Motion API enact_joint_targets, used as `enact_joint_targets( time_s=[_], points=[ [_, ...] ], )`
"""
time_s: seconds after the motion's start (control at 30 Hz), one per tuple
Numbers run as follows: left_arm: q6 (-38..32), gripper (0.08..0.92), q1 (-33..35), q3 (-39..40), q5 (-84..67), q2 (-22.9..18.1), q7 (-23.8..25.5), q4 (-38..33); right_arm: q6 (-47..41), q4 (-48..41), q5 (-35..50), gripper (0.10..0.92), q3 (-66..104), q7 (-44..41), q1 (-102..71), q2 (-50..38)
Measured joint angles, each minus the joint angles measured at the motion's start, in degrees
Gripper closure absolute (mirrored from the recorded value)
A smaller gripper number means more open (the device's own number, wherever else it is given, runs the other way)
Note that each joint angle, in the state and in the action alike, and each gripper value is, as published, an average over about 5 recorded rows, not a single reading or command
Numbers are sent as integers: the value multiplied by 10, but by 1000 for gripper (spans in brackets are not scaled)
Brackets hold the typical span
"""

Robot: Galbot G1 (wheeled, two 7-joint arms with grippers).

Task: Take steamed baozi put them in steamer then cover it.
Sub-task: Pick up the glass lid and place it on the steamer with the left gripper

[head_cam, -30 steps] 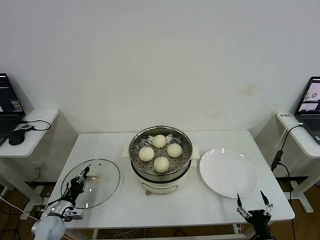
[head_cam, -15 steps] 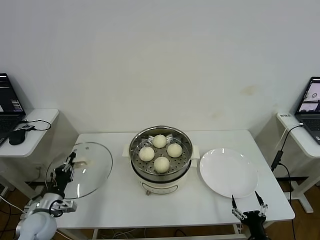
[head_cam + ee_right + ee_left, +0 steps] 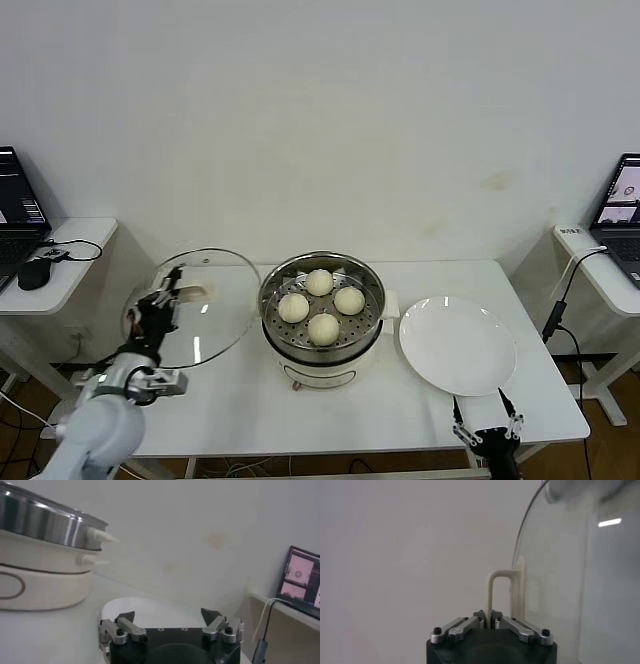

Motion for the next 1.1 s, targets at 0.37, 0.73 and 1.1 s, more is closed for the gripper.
enact_joint_targets(
  time_s=[0.37,0.73,1.1],
  points=[
    [74,852,-128,161,68,-56,58,20,-2,-20,-44,203,-15,25,5,19],
    [109,852,-212,250,165,-145,129,70,-1,-31,-76,202,-25,40,8,25],
    [108,852,-232,278,231,-216,145,128,2,-36,-90,203,-32,43,5,27]
  ],
)
